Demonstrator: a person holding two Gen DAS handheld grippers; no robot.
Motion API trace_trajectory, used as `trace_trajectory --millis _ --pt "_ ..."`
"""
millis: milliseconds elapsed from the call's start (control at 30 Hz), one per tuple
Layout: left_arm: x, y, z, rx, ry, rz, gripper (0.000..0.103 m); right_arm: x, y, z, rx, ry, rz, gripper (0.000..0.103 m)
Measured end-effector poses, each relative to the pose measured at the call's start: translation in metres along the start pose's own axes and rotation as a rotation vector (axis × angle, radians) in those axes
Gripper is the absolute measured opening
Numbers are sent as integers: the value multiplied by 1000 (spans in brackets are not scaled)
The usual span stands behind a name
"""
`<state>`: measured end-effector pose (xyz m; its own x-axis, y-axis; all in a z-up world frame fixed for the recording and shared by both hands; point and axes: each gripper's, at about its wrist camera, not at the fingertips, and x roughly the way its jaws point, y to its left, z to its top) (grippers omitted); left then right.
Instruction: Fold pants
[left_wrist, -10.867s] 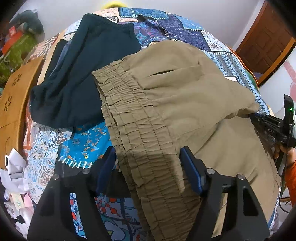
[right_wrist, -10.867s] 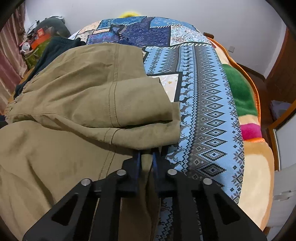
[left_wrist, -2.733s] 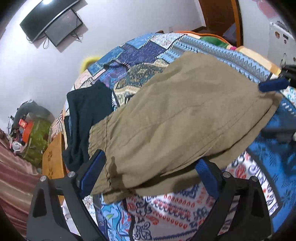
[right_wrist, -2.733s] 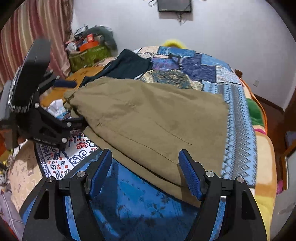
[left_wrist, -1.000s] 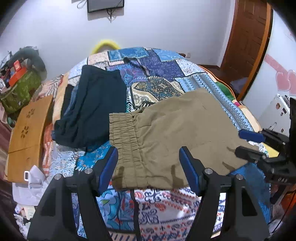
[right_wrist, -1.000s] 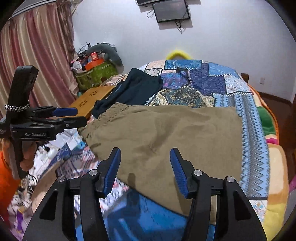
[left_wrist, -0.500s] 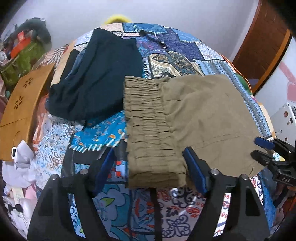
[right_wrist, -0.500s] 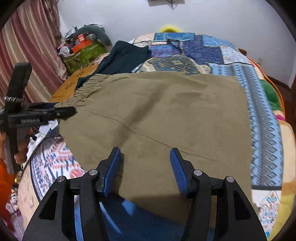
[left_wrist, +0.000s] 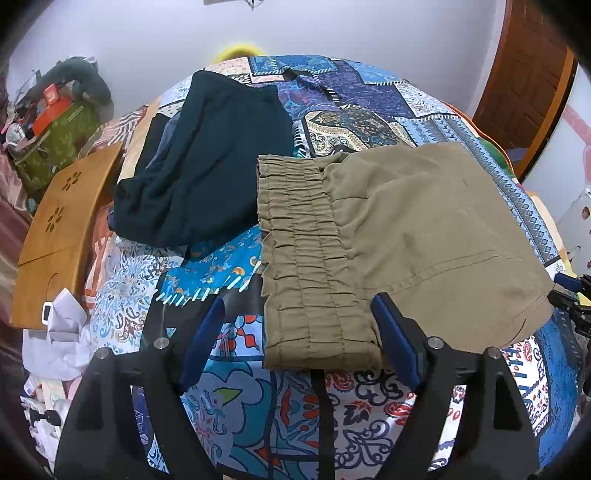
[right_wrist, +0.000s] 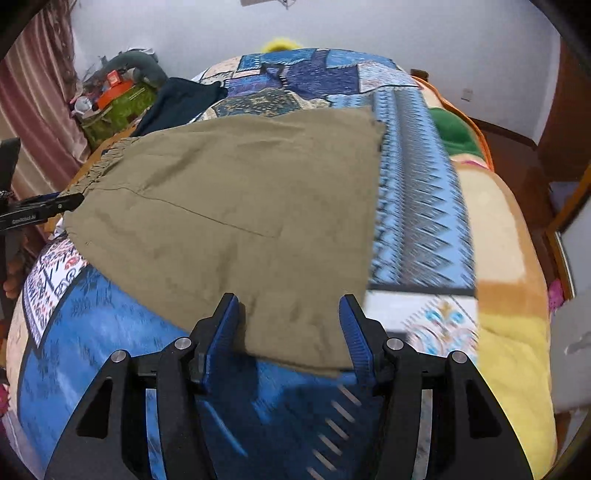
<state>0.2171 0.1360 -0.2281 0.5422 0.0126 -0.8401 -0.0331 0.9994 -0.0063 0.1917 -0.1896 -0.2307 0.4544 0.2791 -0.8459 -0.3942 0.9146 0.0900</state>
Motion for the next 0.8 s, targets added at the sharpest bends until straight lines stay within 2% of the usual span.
trace_trajectory --millis 200,333,567,800 --pt "-6 0 7 -20 19 12 83 -13 -22 -14 35 10 -18 51" --pt "-25 -1 19 -15 -23 27 83 -25 -26 -5 43 -26 -29 53" --pt "-52 5 52 -16 -115 55 83 -46 -29 35 51 -154 -1 53" --pt "-40 12 86 -28 -128 68 83 -42 -30 86 52 -245 39 54"
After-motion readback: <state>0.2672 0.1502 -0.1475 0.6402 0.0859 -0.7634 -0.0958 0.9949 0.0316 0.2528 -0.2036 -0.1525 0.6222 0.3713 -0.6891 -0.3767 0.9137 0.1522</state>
